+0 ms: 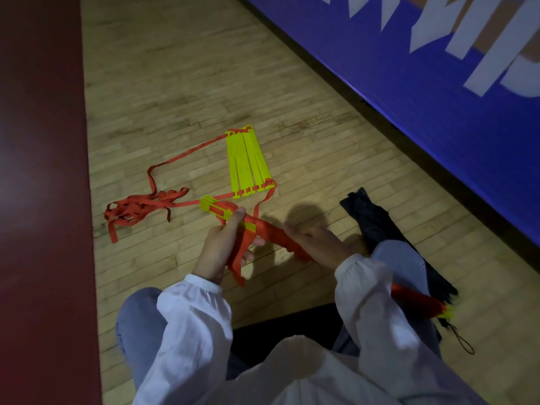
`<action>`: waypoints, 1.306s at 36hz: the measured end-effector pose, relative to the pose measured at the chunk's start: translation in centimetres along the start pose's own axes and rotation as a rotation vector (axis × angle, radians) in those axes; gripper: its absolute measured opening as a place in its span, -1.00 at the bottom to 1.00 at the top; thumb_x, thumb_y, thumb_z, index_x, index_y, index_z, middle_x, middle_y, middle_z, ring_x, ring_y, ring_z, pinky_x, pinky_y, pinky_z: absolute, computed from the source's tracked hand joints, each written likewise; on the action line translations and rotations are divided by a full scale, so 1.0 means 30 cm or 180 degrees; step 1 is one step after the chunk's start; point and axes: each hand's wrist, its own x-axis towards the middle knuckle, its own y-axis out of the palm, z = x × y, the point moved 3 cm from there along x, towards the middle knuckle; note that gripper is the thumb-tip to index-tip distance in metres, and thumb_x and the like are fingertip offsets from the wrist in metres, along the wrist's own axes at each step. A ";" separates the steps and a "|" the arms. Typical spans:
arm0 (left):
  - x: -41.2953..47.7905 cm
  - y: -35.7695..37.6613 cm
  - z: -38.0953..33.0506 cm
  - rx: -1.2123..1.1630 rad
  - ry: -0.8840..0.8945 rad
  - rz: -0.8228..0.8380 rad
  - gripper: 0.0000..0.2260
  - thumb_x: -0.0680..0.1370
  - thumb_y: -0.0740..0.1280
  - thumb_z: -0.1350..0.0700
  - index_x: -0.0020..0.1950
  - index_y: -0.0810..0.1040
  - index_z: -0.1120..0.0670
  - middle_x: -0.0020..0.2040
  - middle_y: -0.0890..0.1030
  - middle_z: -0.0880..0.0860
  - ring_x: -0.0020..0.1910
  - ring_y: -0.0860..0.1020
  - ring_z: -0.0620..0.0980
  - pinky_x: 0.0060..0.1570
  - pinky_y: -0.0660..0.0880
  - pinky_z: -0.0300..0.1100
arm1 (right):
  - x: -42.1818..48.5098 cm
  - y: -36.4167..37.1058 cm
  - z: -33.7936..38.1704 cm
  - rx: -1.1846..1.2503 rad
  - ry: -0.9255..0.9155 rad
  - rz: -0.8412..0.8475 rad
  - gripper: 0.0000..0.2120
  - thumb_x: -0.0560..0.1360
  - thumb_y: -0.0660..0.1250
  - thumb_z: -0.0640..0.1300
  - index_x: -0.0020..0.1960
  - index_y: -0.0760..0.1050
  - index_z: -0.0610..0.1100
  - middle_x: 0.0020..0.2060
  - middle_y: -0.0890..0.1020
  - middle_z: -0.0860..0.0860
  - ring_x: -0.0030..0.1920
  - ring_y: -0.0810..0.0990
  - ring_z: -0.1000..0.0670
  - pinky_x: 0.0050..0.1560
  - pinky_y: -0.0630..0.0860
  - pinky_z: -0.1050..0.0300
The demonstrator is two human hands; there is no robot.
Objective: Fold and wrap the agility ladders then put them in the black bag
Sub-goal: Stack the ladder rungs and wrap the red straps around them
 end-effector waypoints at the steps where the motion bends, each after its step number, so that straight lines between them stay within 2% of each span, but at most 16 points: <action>1: -0.002 -0.001 0.001 -0.0043 -0.0006 0.0028 -0.46 0.58 0.16 -0.20 -0.05 0.61 0.28 -0.17 0.69 0.22 -0.59 0.50 -0.04 -0.62 0.39 -0.32 | 0.001 0.002 -0.004 0.0012 -0.0021 -0.0014 -0.36 0.53 0.04 0.35 -0.12 0.61 -0.16 -0.32 0.65 0.00 -0.27 0.62 0.03 -0.03 0.50 0.09; 4: -0.013 -0.004 0.000 -0.0128 -0.0038 0.0219 -0.46 0.57 0.13 -0.24 -0.01 0.60 0.23 -0.12 0.68 0.26 -0.56 0.52 0.00 -0.59 0.42 -0.28 | 0.000 0.005 -0.009 0.0021 -0.0078 -0.0088 -0.38 0.48 0.04 0.40 -0.15 0.59 -0.09 -0.29 0.65 -0.02 -0.24 0.62 0.01 0.01 0.53 0.02; 8: -0.020 -0.011 0.002 0.0006 -0.0112 0.0416 -0.41 0.56 0.08 -0.29 0.07 0.57 0.20 -0.11 0.69 0.26 -0.53 0.53 0.03 -0.55 0.44 -0.27 | 0.003 0.001 -0.012 -0.0084 -0.0158 -0.0181 -0.20 0.34 -0.02 0.49 -0.04 0.61 -0.16 -0.23 0.67 -0.07 -0.22 0.60 -0.03 -0.09 0.47 0.07; 12: -0.016 -0.021 0.003 0.0197 -0.0096 0.0384 -0.39 0.55 0.09 -0.30 0.03 0.60 0.23 -0.14 0.70 0.20 -0.54 0.52 0.01 -0.55 0.43 -0.27 | 0.006 0.000 -0.014 -0.0098 -0.0172 -0.0176 -0.20 0.32 0.00 0.49 -0.02 0.59 -0.19 -0.28 0.61 -0.01 -0.26 0.55 0.01 -0.17 0.39 0.11; 17: -0.008 -0.040 0.006 0.0027 -0.0151 0.0320 -0.42 0.53 0.18 -0.28 -0.01 0.62 0.24 -0.11 0.70 0.22 -0.51 0.51 0.02 -0.53 0.43 -0.27 | 0.006 0.004 -0.018 -0.0191 -0.0158 -0.0269 -0.24 0.30 0.01 0.50 -0.15 0.54 -0.17 -0.37 0.50 0.00 -0.32 0.48 -0.01 -0.19 0.35 0.09; 22: 0.001 -0.051 0.008 -0.0047 -0.0105 0.0177 -0.51 0.55 0.25 -0.19 -0.03 0.62 0.26 -0.12 0.70 0.22 -0.51 0.51 0.00 -0.56 0.43 -0.29 | 0.011 0.020 -0.016 -0.0231 -0.0144 -0.0295 -0.20 0.26 0.02 0.53 -0.06 0.56 -0.16 -0.27 0.58 -0.07 -0.21 0.58 -0.09 -0.14 0.45 0.01; 25: 0.010 -0.048 0.013 -0.0197 -0.0069 0.0097 -0.61 0.60 0.23 -0.04 -0.04 0.58 0.30 -0.14 0.69 0.25 -0.54 0.52 0.00 -0.59 0.42 -0.29 | 0.010 0.030 -0.012 -0.0213 -0.0129 -0.0286 -0.31 0.35 0.10 0.47 -0.03 0.55 -0.13 -0.25 0.59 -0.03 -0.14 0.60 -0.10 -0.04 0.50 -0.06; 27: 0.017 -0.045 0.015 -0.0280 -0.0093 0.0068 -0.67 0.62 0.19 0.04 -0.07 0.55 0.30 -0.20 0.68 0.24 -0.56 0.53 0.01 -0.60 0.41 -0.29 | 0.016 0.036 -0.017 -0.0218 -0.0094 -0.0298 -0.47 0.43 0.20 0.38 -0.05 0.54 -0.09 -0.28 0.56 0.02 -0.16 0.58 -0.06 -0.08 0.47 -0.02; 29: 0.021 -0.042 0.016 -0.0388 -0.0141 0.0063 -0.71 0.62 0.16 0.10 -0.08 0.53 0.30 -0.29 0.67 0.20 -0.57 0.53 0.01 -0.62 0.40 -0.30 | 0.021 0.038 -0.025 -0.0205 -0.0056 -0.0321 -0.55 0.42 0.27 0.36 -0.09 0.52 -0.04 -0.31 0.54 0.06 -0.22 0.56 0.00 -0.17 0.42 0.07; 33: 0.017 -0.037 0.013 -0.0563 -0.0235 0.0193 -0.75 0.62 0.12 0.16 -0.13 0.49 0.27 -0.43 0.63 0.11 -0.61 0.52 -0.01 -0.64 0.37 -0.32 | 0.024 0.034 -0.031 -0.0230 -0.0062 -0.0341 -0.56 0.39 0.33 0.35 -0.09 0.53 -0.03 -0.30 0.58 0.06 -0.25 0.57 0.03 -0.21 0.42 0.11; 36: 0.016 -0.038 0.010 -0.0552 -0.0236 0.0268 -0.74 0.62 0.11 0.17 -0.13 0.49 0.29 -0.44 0.63 0.11 -0.62 0.51 -0.01 -0.65 0.36 -0.32 | 0.015 0.024 -0.017 -0.0255 -0.0148 -0.0228 -0.48 0.45 0.25 0.34 0.00 0.57 -0.13 -0.16 0.64 -0.06 -0.16 0.61 -0.04 -0.08 0.51 0.03; 40: 0.016 -0.048 0.016 -0.0536 -0.0153 0.0267 -0.74 0.62 0.12 0.20 -0.16 0.49 0.30 -0.43 0.62 0.12 -0.62 0.51 0.00 -0.65 0.36 -0.32 | 0.006 -0.003 -0.023 -0.0109 -0.0120 -0.0272 -0.44 0.50 0.19 0.31 0.03 0.57 -0.19 -0.11 0.65 -0.11 -0.18 0.58 0.00 -0.10 0.43 0.12; 43: 0.015 -0.048 0.018 -0.0518 -0.0108 0.0293 -0.74 0.62 0.11 0.20 -0.15 0.49 0.30 -0.45 0.62 0.11 -0.62 0.51 0.00 -0.65 0.36 -0.32 | 0.014 -0.013 -0.041 0.0099 -0.0094 -0.0242 -0.52 0.45 0.28 0.33 -0.02 0.59 -0.09 -0.15 0.66 0.00 -0.14 0.62 0.04 -0.04 0.49 0.09; 47: 0.014 -0.046 0.016 -0.0501 -0.0089 0.0332 -0.74 0.62 0.11 0.20 -0.12 0.49 0.31 -0.44 0.62 0.11 -0.62 0.51 -0.01 -0.65 0.36 -0.32 | 0.004 -0.009 -0.030 0.0221 -0.0146 -0.0019 -0.74 0.46 0.39 0.16 0.00 0.58 0.00 -0.18 0.63 0.11 -0.19 0.60 0.17 -0.21 0.44 0.34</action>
